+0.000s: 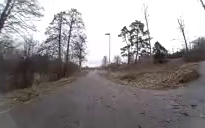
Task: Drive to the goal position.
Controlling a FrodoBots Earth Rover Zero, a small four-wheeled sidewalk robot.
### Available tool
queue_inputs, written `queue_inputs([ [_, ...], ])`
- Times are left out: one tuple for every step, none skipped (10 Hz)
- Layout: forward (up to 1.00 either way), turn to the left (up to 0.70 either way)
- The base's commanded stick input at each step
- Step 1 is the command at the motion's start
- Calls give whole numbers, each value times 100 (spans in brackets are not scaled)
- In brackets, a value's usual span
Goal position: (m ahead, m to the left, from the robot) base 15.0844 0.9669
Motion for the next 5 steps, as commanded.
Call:
queue_inputs([
  [100,0],
  [100,0],
  [100,0],
  [100,0],
  [100,0],
])
